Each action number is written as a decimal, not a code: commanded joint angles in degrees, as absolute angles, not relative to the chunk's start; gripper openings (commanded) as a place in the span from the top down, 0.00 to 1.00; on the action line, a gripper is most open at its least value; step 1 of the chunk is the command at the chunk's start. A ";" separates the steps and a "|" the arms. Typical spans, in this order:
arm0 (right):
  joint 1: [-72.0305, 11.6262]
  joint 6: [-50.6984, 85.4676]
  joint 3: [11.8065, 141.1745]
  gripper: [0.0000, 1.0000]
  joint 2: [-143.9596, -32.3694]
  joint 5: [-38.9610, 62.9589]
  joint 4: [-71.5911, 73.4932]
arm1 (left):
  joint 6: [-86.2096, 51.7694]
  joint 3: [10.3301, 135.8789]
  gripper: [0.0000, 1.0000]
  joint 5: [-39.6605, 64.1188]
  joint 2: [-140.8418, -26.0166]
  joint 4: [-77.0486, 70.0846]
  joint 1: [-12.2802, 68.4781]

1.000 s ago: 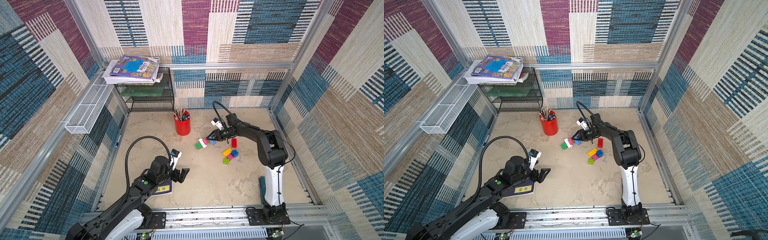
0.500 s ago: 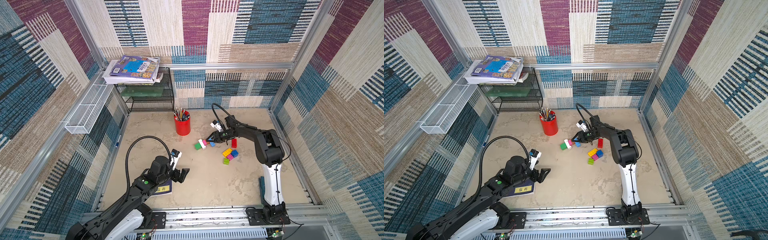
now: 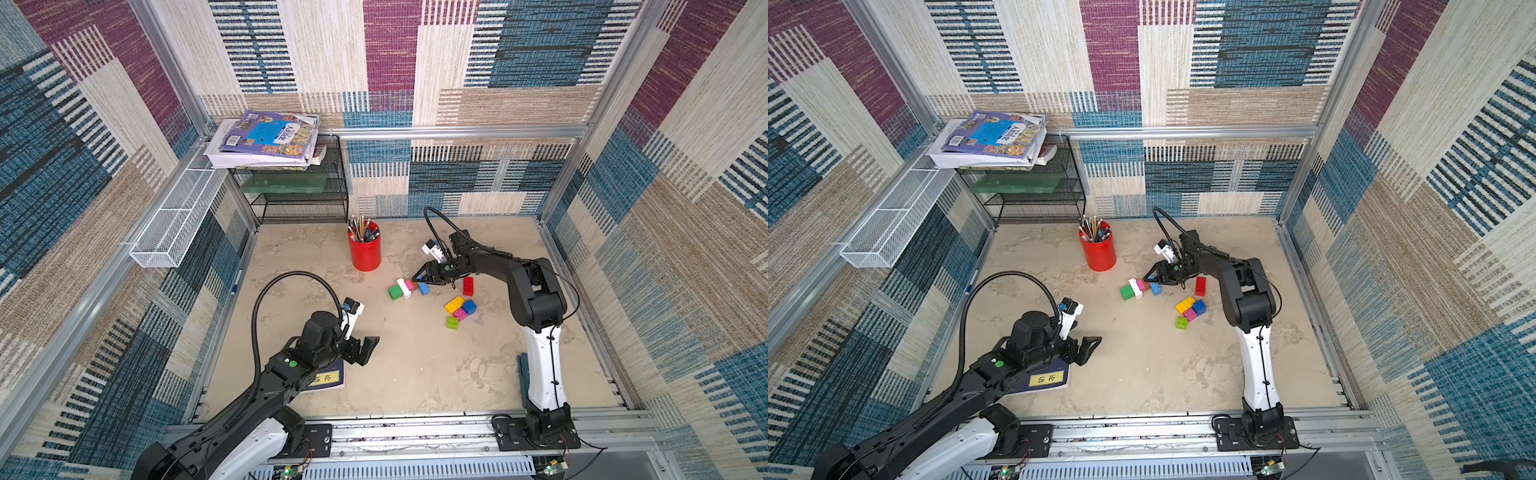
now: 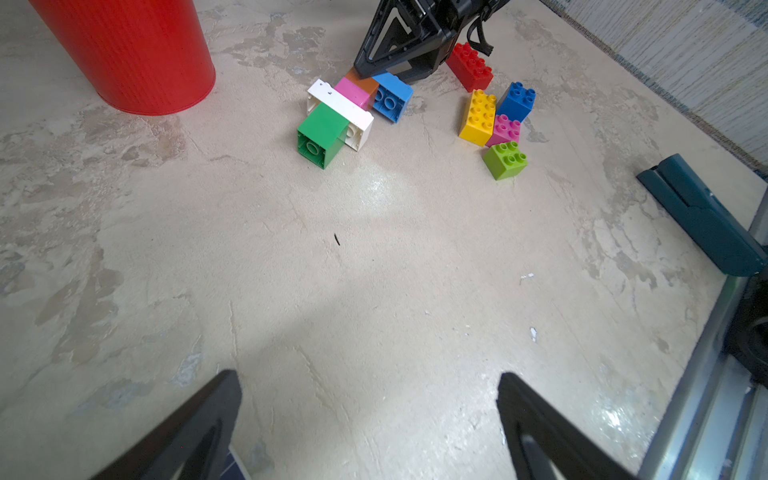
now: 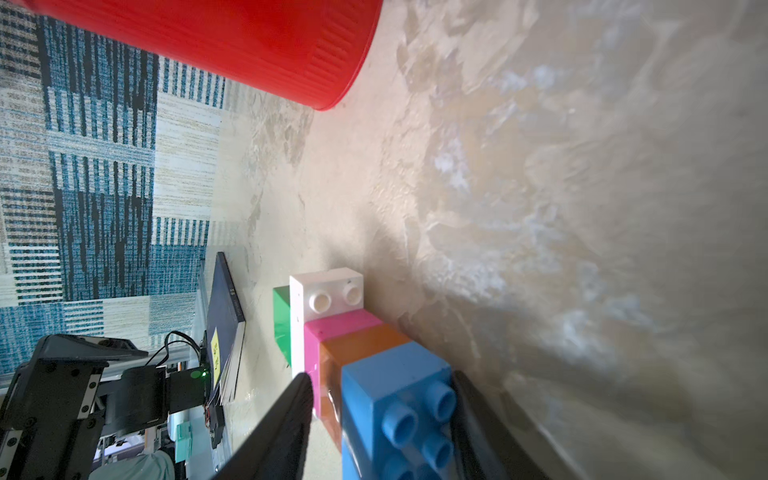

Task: Assemble the letter f with lego
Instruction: Place the lego brick at the center of the board, then adjust the lego brick at the center of the board.

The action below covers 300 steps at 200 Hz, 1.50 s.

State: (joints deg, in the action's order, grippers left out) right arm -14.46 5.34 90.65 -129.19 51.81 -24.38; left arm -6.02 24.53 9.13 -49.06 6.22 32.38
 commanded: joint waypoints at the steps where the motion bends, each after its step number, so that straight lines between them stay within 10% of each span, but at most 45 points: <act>1: -13.99 5.89 91.27 0.43 -128.67 50.89 -23.06 | -5.80 24.96 0.01 8.92 -49.03 5.58 32.41; 300: -17.16 5.98 78.44 0.79 -120.31 39.42 -21.50 | -5.87 24.70 0.01 8.70 -48.15 5.74 32.43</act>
State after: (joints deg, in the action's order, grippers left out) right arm -16.88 5.52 76.82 -119.42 40.25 -22.22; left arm -6.02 24.53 9.13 -48.31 6.22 32.38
